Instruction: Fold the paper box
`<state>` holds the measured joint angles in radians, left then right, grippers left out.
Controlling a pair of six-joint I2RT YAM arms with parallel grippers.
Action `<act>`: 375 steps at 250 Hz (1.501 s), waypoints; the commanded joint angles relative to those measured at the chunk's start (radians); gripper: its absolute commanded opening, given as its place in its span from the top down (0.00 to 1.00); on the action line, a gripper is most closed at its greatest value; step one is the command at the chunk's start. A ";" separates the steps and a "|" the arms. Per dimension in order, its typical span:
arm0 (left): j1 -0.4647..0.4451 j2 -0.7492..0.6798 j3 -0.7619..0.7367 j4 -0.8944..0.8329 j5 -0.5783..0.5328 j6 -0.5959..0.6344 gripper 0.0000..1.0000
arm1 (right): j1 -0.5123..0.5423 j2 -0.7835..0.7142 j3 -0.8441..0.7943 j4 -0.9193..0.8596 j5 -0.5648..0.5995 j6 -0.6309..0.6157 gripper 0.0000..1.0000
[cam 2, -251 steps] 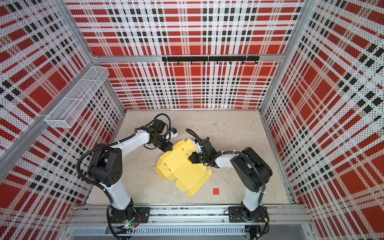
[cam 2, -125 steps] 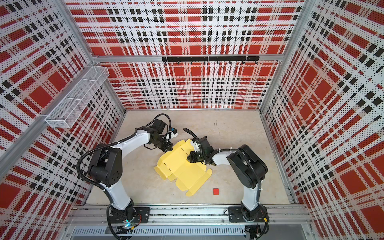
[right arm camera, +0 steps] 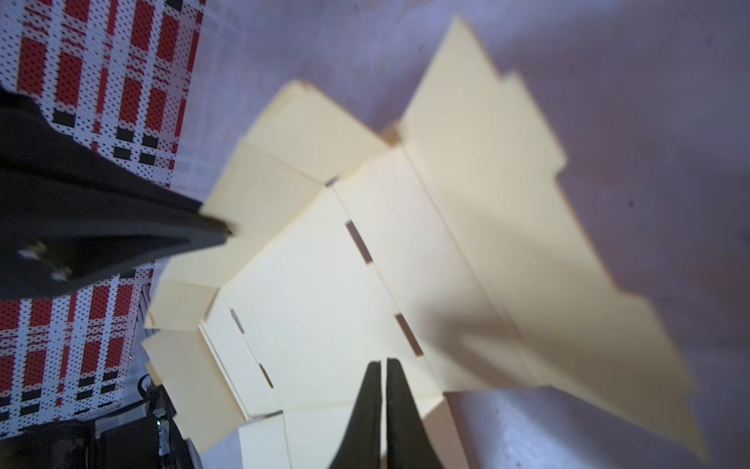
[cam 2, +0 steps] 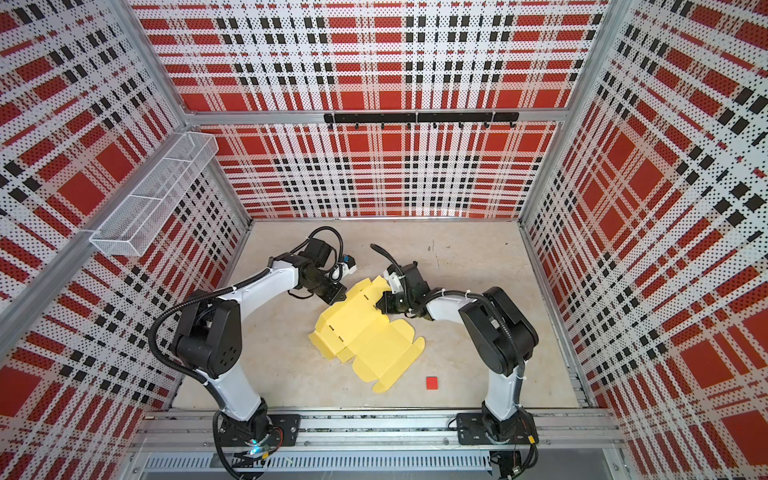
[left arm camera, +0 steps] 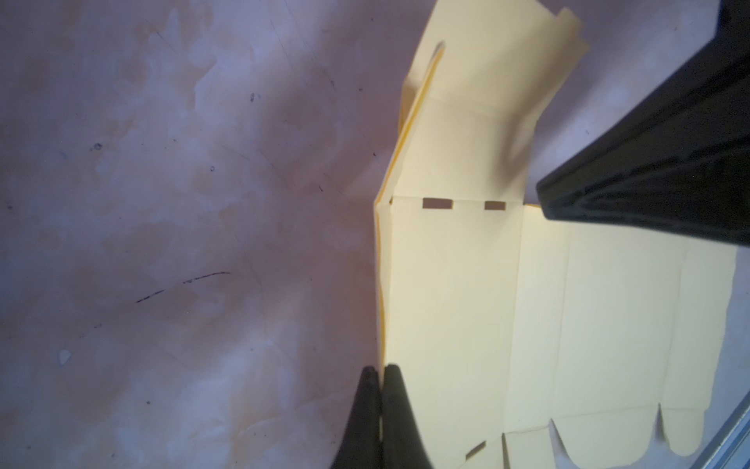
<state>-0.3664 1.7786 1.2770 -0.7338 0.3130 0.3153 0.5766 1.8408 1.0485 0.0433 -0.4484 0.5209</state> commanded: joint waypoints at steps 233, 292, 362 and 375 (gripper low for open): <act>-0.014 -0.031 0.004 0.014 -0.002 0.010 1.00 | -0.008 0.148 0.313 -0.088 -0.061 -0.042 0.93; -0.012 -0.024 0.009 0.013 -0.001 0.007 1.00 | 0.027 0.136 0.290 -0.073 -0.067 -0.036 0.93; -0.013 -0.024 0.012 0.008 -0.009 0.008 1.00 | 0.065 0.113 0.235 -0.028 -0.061 -0.007 0.93; -0.013 -0.035 0.008 0.011 -0.011 0.008 1.00 | 0.071 0.106 0.225 -0.017 -0.064 -0.005 0.93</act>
<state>-0.3790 1.7538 1.2667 -0.7307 0.3012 0.3222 0.6258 1.9827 1.2976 -0.0338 -0.4999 0.5045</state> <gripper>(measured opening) 0.044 0.073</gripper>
